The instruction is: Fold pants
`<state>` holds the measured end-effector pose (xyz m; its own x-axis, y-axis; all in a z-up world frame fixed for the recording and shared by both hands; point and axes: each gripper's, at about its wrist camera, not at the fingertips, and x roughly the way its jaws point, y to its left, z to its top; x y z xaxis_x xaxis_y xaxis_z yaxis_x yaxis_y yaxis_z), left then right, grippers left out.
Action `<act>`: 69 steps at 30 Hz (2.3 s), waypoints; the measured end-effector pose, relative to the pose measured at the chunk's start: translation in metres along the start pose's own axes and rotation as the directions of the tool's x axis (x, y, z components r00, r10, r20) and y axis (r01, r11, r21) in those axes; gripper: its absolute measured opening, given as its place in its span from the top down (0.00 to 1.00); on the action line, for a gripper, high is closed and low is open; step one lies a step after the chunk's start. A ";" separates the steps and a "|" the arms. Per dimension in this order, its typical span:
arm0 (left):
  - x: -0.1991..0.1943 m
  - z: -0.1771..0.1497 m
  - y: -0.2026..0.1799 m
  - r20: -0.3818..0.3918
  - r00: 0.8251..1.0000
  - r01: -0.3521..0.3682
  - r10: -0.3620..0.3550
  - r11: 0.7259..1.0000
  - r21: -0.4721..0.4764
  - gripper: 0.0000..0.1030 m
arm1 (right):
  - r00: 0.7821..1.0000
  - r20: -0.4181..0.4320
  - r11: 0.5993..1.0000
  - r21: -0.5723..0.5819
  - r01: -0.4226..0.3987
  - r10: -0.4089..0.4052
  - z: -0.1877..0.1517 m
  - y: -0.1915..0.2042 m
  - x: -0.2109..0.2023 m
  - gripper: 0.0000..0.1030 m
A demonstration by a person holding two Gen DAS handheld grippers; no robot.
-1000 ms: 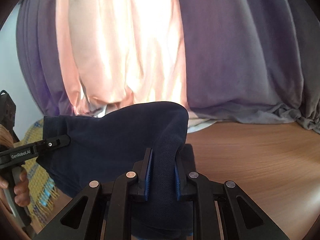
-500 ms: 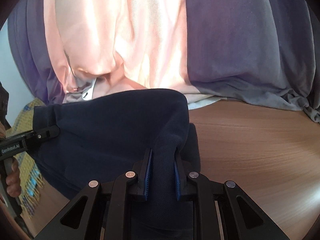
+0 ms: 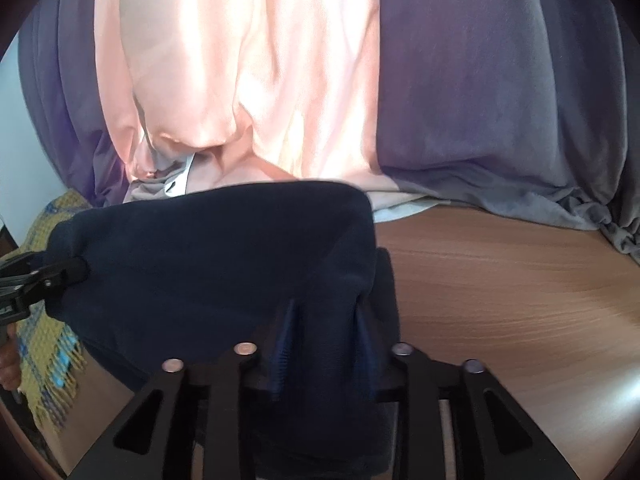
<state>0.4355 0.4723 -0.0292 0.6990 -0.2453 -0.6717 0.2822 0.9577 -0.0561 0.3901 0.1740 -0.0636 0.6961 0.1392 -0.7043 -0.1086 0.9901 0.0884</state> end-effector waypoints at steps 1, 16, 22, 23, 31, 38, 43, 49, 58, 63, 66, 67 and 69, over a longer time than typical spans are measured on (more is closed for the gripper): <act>-0.005 0.002 -0.003 0.012 1.000 -0.007 0.007 1.000 0.009 0.37 | 1.000 0.015 1.000 0.001 0.009 -0.009 0.001 0.000 -0.005 0.63; -0.010 0.036 -0.030 0.079 0.993 0.087 -0.092 0.995 0.057 0.68 | 0.987 0.159 0.999 -0.003 -0.034 0.034 0.027 -0.003 -0.052 0.63; 0.031 0.039 -0.028 -0.006 0.999 0.053 -0.052 0.997 0.053 0.78 | 0.986 0.167 1.000 0.027 -0.015 0.010 0.038 -0.016 -0.049 0.63; 0.035 0.037 -0.027 -0.013 0.999 0.047 -0.046 0.998 0.051 0.78 | 0.986 0.168 1.000 0.026 -0.003 -0.001 0.039 -0.017 -0.049 0.63; 0.023 0.036 -0.029 0.028 1.000 0.010 -0.011 0.999 0.030 0.73 | 0.986 0.164 0.999 -0.005 0.039 -0.037 0.036 -0.015 -0.047 0.63; -0.045 0.022 -0.066 0.167 0.980 -0.118 0.104 0.990 0.072 0.31 | 0.979 0.202 1.000 -0.002 0.027 -0.026 0.027 -0.020 -0.084 0.42; -0.089 0.001 -0.099 0.265 0.956 -0.162 0.130 0.981 0.104 0.11 | 0.968 0.245 0.999 0.010 0.045 -0.046 0.010 -0.023 -0.127 0.31; -0.127 -0.023 -0.139 0.298 0.948 -0.152 0.112 0.982 0.113 0.01 | 0.953 0.292 0.996 0.012 0.086 -0.086 -0.018 -0.025 -0.176 0.21; -0.161 -0.057 -0.186 0.300 0.944 -0.174 0.136 0.979 0.102 0.00 | 0.956 0.283 0.997 -0.005 0.081 -0.076 -0.060 -0.038 -0.227 0.21; -0.183 -0.076 -0.207 0.305 0.943 -0.167 0.136 0.983 0.078 0.00 | 0.960 0.273 0.998 -0.005 0.068 -0.064 -0.079 -0.049 -0.251 0.21; -0.190 -0.086 -0.214 0.305 0.942 -0.167 0.140 0.984 0.066 0.00 | 0.974 0.220 0.999 0.002 0.051 -0.051 -0.090 -0.055 -0.266 0.21; -0.194 -0.092 -0.218 0.302 0.943 -0.168 0.142 0.984 0.063 0.00 | 0.974 0.222 0.999 0.000 0.046 -0.045 -0.094 -0.057 -0.271 0.21; -0.199 -0.099 -0.223 0.299 0.943 -0.168 0.143 0.984 0.059 0.00 | 0.973 0.226 0.999 -0.005 0.047 -0.044 -0.100 -0.059 -0.280 0.21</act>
<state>0.1683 0.3229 0.0442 0.8965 -0.1394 -0.4206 0.1990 0.9748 0.1011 0.1300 0.0748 0.0580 0.8426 0.0951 -0.5301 -0.0795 0.9955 0.0522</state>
